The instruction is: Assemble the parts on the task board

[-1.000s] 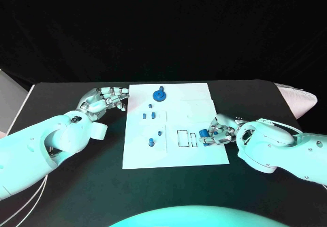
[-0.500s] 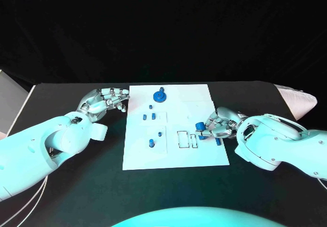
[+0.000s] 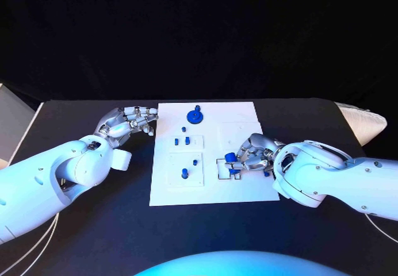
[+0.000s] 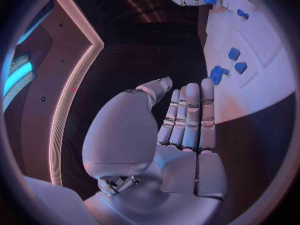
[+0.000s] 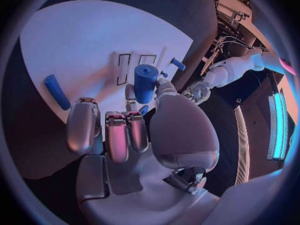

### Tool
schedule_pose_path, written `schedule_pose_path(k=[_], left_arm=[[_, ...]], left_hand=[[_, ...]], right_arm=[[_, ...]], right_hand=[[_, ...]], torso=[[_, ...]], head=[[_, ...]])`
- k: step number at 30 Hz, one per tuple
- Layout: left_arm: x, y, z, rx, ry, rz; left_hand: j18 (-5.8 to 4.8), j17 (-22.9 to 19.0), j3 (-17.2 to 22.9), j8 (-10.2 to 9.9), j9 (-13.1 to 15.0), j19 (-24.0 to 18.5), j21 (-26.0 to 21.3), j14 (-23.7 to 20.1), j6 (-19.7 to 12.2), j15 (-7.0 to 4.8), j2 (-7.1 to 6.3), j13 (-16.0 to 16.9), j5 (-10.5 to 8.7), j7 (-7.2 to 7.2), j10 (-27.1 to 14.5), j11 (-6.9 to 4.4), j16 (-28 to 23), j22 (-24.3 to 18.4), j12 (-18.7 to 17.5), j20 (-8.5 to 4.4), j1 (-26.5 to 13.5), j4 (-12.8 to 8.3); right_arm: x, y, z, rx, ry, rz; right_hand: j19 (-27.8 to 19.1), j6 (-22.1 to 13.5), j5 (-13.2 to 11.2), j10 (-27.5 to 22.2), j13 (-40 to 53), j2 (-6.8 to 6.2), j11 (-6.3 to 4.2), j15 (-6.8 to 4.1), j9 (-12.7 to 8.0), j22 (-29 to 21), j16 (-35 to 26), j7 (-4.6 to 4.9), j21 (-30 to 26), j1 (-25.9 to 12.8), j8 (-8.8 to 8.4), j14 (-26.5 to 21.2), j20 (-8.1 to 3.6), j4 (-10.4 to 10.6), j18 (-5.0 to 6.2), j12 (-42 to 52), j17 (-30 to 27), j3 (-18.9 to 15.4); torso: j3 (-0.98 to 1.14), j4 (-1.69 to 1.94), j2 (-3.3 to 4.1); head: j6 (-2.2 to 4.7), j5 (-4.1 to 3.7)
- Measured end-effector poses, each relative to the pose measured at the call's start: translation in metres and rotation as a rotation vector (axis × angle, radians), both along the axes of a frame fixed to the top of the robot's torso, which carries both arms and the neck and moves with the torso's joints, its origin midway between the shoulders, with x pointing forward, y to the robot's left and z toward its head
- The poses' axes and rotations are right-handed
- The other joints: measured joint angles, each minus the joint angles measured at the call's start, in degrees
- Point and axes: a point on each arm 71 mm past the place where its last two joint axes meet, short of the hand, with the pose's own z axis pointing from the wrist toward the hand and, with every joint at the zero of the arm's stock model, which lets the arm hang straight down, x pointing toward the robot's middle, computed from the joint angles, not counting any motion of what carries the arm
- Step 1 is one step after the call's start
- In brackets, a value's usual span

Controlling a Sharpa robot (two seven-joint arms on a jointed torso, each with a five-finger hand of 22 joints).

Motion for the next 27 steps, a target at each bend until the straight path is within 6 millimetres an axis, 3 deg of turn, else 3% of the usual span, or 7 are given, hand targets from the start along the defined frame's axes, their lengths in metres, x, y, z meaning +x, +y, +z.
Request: schedule_pose_path(k=[9, 18, 27], left_arm=[[0.0, 0.0, 0.0, 0.001, 0.001, 0.0], [0.0, 0.001, 0.0, 0.001, 0.002, 0.0], [0.0, 0.002, 0.0, 0.003, 0.002, 0.002]], left_hand=[[0.0, 0.0, 0.0, 0.0, 0.0, 0.0, 0.0, 0.0, 0.0, 0.0, 0.0, 0.0, 0.0, 0.0, 0.0, 0.0, 0.0, 0.0, 0.0, 0.0, 0.0, 0.0], [0.0, -0.01, 0.0, 0.24, 0.0, 0.0, 0.0, 0.0, 0.0, 0.0, 0.0, -0.05, 0.0, 0.0, 0.0, 0.0, 0.0, -0.03, 0.29, 0.0, 0.0, 0.0], [0.0, -0.01, 0.0, 0.24, 0.0, 0.0, 0.0, 0.0, 0.0, 0.0, 0.0, -0.06, 0.0, 0.0, 0.0, 0.0, -0.01, -0.06, 0.3, 0.0, 0.0, 0.0]], right_arm=[[-0.001, 0.014, -0.012, -0.011, 0.037, 0.042], [0.003, 0.017, -0.014, -0.032, 0.019, 0.053], [0.004, 0.018, -0.012, -0.051, -0.019, 0.06]], right_hand=[[0.0, 0.04, -1.1, 0.0, -0.01, -0.62, 0.0, 0.0, -0.05, 0.0, 0.0, -0.04, 0.0, -0.62, 0.0, 0.0, 0.0, 0.0, 0.0, 0.0, 0.0, 0.0], [0.0, 0.81, -1.2, 0.01, -0.01, -0.99, 0.01, 0.01, 0.06, 0.11, 0.0, -0.76, 0.0, -1.01, 0.11, 0.0, 0.0, 0.0, 0.0, 0.0, 0.0, -0.01], [-0.01, 0.94, -1.29, 0.03, -0.02, -1.06, 0.03, 0.01, -0.14, 0.22, 0.0, -0.71, 0.0, -1.09, 0.1, 0.0, 0.0, 0.01, 0.0, 0.0, 0.0, -0.01]], torso=[[0.1, -0.04, 0.05], [0.11, 0.02, 0.06], [0.13, -0.01, 0.1]], head=[[-0.14, 0.24], [-0.3, 0.41], [-0.42, 0.68]])
